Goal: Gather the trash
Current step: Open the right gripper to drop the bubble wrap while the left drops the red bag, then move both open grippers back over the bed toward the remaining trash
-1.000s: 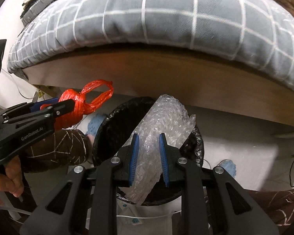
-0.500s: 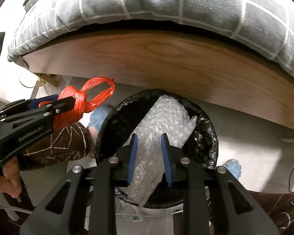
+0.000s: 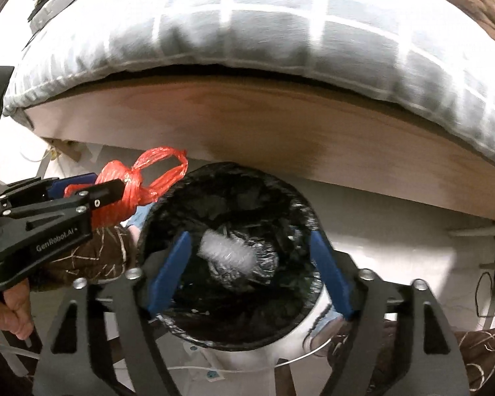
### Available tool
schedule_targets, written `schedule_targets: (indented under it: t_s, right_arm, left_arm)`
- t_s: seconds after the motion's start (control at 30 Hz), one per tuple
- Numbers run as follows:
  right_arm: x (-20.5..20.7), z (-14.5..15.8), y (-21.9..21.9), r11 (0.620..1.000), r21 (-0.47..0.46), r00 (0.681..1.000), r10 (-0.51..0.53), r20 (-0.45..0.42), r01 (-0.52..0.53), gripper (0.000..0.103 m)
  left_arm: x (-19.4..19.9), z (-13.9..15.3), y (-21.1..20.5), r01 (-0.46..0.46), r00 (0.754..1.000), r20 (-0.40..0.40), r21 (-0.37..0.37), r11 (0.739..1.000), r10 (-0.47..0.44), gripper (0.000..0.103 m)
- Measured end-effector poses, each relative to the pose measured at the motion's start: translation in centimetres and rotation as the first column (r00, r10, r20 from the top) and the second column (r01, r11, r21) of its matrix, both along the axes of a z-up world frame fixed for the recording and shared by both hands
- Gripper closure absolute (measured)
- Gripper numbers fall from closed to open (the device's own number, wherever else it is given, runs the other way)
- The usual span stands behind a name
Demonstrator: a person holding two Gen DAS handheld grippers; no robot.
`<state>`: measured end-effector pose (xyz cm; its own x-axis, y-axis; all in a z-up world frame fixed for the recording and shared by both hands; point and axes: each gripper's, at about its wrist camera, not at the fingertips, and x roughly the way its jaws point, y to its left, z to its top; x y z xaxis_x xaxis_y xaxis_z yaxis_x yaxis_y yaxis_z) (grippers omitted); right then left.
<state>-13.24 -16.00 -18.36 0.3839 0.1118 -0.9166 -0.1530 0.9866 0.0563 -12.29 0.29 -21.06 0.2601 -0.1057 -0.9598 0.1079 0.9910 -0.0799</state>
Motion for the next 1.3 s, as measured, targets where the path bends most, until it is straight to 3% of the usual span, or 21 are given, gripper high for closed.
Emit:
schedule_targets:
  t_s: [0.2,0.6,1.07,1.3]
  right_arm:
    - [-0.5,0.7,-3.0,0.996,-0.003,0.996,-0.086,0.040,0.086,0.008]
    - [-1.4,1.8,-6.0,0.986,0.000,0.983,-0.168,0.069,0.168,0.008]
    - [-1.3,3.0,-5.3,0.987,-0.013,0.982,-0.159,0.101,0.161,0.008]
    - [-1.6,5.5,-5.3,0.985,-0.012,0.971,-0.167,0.174,0.171,0.008]
  left_arm:
    - [-0.4,-0.3,-3.0,0.052,0.999,0.000,-0.002,0.999,-0.052,0.064]
    - [-0.9,-0.8,-5.8,0.105,0.994,-0.009,-0.010,0.994,-0.105,0.062]
    - [-0.9,0.7,-4.9,0.093,0.994,0.053,0.007,0.996,-0.093,0.023]
    - [-1.0,3.4,-4.0,0.075,0.989,0.127,0.000,0.997,-0.074,0.009]
